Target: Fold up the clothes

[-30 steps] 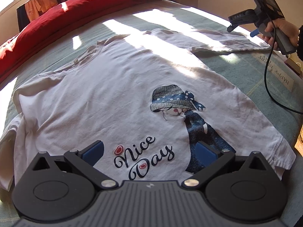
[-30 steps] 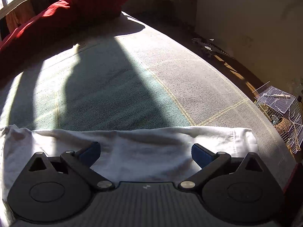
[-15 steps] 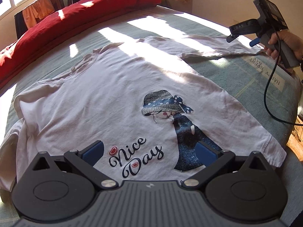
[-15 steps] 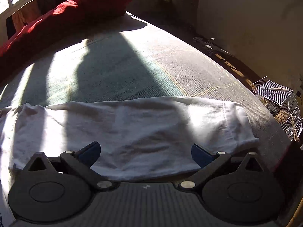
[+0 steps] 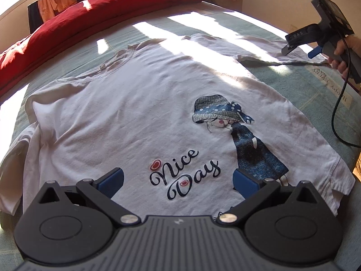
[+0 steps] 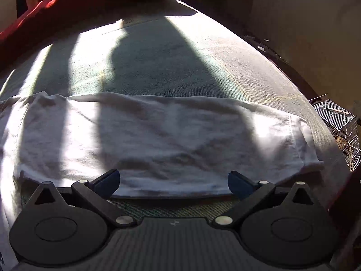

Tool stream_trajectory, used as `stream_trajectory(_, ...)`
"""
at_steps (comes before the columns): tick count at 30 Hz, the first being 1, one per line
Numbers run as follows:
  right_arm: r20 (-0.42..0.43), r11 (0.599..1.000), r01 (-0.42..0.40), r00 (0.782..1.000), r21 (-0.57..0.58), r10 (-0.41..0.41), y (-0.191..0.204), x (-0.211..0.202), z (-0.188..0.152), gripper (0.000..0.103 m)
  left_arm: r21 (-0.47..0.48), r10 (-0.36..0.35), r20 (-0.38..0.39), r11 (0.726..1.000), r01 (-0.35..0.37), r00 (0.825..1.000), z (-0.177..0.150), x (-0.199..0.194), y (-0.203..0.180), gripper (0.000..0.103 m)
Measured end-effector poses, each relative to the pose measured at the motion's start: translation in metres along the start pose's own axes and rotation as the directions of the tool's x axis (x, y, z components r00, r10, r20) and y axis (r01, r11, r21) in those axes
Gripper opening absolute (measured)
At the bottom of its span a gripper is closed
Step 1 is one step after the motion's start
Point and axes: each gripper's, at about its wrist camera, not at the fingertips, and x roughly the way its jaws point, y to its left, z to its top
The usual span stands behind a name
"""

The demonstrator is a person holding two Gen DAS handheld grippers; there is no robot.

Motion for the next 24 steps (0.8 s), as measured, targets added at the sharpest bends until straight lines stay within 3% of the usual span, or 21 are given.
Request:
stream_trajectory(4, 0.026, 0.988, -0.129, 0.991, -0.084, 0.131, 0.051, -0.017, 0.012, 0.103, -0.020, -0.002, -0.021, 1.000, 0.002, 1.000, -0.007, 0.003, 0.008, 0.102)
stream_trajectory(8, -0.020, 0.930, -0.258, 0.965, -0.260, 0.262, 0.132, -0.016, 0.005, 0.103, -0.054, -0.019, -0.053, 0.998, 0.016, 0.998, -0.016, 0.009, 0.016, 0.102)
stream_trajectory(12, -0.071, 0.884, -0.217, 0.976, -0.415, 0.206, 0.177, -0.001, -0.018, 0.103, -0.084, -0.041, -0.073, 0.996, 0.035, 0.997, -0.027, 0.011, 0.022, 0.102)
stream_trajectory(15, -0.070, 0.879, -0.184, 0.983, -0.439, 0.171, 0.165, 0.006, -0.029, 0.103, -0.083, -0.056, -0.076, 0.995, 0.050, 0.996, -0.034, 0.007, 0.026, 0.102)
stream_trajectory(20, -0.092, 0.909, -0.129, 0.991, -0.395, 0.101, 0.132, -0.009, -0.027, 0.103, -0.062, -0.068, -0.095, 0.996, 0.062, 0.993, -0.053, -0.004, 0.030, 0.102)
stream_trajectory(23, -0.063, 0.885, -0.034, 0.998, -0.465, 0.006, 0.134, -0.026, -0.031, 0.103, -0.047, -0.067, -0.113, 0.997, 0.062, 0.991, -0.063, -0.013, 0.032, 0.102)
stream_trajectory(24, -0.047, 0.883, -0.029, 0.999, -0.468, 0.008, 0.135, -0.035, -0.031, 0.103, -0.040, -0.065, -0.120, 0.997, 0.061, 0.991, -0.066, -0.017, 0.032, 0.102)
